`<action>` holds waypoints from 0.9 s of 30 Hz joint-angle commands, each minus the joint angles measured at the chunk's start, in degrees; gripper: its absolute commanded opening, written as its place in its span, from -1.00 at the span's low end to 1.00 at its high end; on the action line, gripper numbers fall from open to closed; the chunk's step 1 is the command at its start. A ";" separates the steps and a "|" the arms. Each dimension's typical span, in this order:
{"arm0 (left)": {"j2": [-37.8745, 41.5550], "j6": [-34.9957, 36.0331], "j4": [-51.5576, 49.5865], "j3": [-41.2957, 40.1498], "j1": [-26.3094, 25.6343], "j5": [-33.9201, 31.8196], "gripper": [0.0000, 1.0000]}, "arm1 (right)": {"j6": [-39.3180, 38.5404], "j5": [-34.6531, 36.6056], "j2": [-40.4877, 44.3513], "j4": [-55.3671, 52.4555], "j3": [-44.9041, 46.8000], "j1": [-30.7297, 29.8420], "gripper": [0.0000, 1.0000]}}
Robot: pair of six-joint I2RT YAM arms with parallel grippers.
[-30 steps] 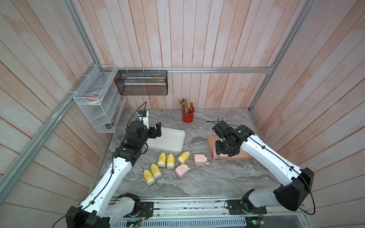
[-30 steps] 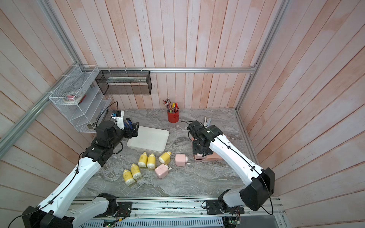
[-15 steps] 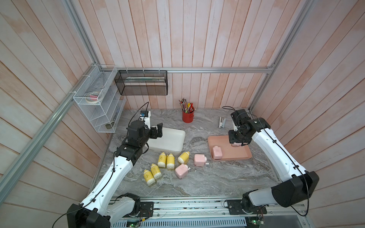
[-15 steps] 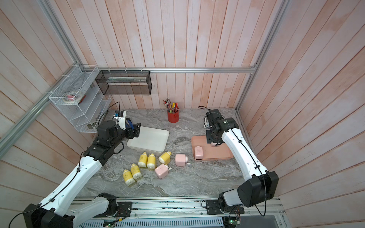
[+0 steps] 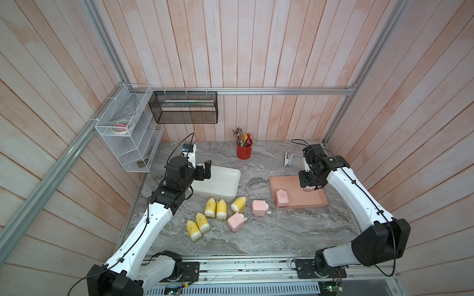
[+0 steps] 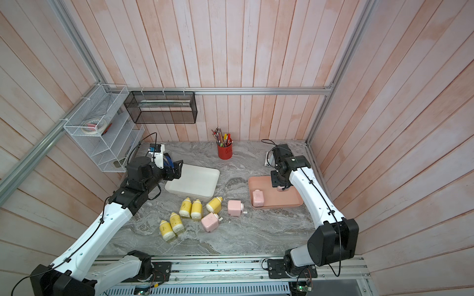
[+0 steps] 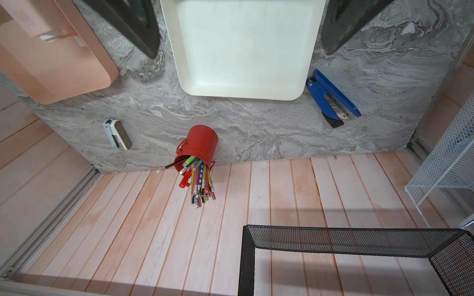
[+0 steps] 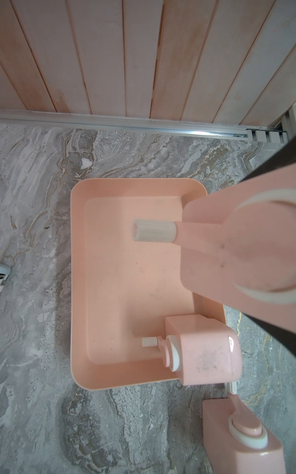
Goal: Place the pencil sharpeners by color into the storage box
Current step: Place the pencil sharpener in the storage box.
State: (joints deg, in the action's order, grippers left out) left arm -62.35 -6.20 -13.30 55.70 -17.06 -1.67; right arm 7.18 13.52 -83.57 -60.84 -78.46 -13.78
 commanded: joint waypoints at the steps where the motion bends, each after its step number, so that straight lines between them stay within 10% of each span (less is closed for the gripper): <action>1: 1.45 0.35 0.67 0.85 -0.25 1.05 0.99 | -2.64 -1.14 -1.79 2.58 1.71 0.16 0.03; 27: 0.73 -0.22 0.89 0.74 -0.44 2.11 0.99 | -3.01 -9.51 -9.37 12.23 11.45 0.16 0.05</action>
State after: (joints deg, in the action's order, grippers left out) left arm -61.87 -6.24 -13.23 55.70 -17.08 -0.21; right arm 4.62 5.54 -92.12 -49.95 -67.48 -13.78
